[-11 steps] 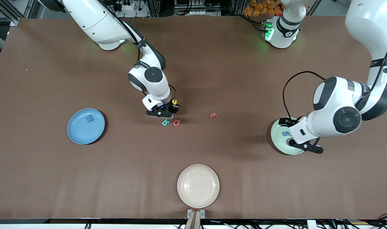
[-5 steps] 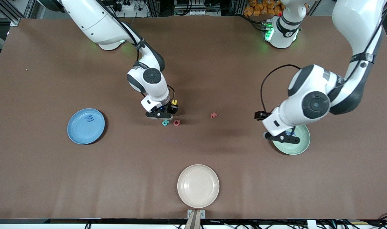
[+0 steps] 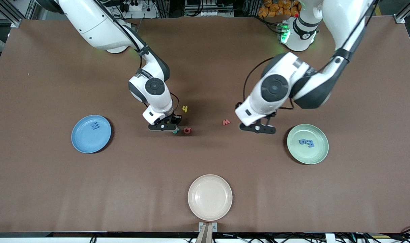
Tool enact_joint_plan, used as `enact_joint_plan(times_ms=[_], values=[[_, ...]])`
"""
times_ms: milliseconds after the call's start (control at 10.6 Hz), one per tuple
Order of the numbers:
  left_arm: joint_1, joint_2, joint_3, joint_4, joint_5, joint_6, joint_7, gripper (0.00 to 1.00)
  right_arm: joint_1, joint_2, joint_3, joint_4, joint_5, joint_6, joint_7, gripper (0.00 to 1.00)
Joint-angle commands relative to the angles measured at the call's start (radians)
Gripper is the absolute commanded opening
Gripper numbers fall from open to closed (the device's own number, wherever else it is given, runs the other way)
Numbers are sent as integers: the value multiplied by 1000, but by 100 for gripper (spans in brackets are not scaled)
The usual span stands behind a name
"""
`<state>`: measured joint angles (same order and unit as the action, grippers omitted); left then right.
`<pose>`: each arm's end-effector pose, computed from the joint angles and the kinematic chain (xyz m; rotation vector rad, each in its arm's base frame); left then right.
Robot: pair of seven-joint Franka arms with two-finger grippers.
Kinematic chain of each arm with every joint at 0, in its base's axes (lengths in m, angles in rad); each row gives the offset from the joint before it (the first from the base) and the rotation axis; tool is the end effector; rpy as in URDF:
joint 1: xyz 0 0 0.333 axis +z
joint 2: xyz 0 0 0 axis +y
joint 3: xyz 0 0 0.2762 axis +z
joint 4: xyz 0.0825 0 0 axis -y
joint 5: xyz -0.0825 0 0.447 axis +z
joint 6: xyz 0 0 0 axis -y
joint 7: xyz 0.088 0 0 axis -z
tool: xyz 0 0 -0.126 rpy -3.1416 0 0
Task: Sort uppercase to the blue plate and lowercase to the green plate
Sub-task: 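Return the left gripper to letters while the right gripper carries the H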
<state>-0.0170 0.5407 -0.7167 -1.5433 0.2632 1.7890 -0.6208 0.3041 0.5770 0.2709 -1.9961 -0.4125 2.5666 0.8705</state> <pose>0.5648 -0.4116 0.3090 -3.0978 0.2283 0.2880 0.5147 0.3504 0.0739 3.1003 0.0081 0.1225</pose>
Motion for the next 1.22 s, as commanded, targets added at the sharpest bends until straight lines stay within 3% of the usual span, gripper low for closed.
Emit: enact_joint_plan(times_ms=[0, 941, 1129], values=[[-62, -1, 3, 3, 4, 30, -103, 100, -43, -26, 1, -7, -17, -37, -86, 35], [-300, 110, 16, 15, 14, 321, -411, 100, -259, -121, -1, -27, 0, -150, -611, 35], [-442, 136, 128, 70, 11, 334, -447, 100, -286, -149, -2, -50, 0, -155, -663, 35]])
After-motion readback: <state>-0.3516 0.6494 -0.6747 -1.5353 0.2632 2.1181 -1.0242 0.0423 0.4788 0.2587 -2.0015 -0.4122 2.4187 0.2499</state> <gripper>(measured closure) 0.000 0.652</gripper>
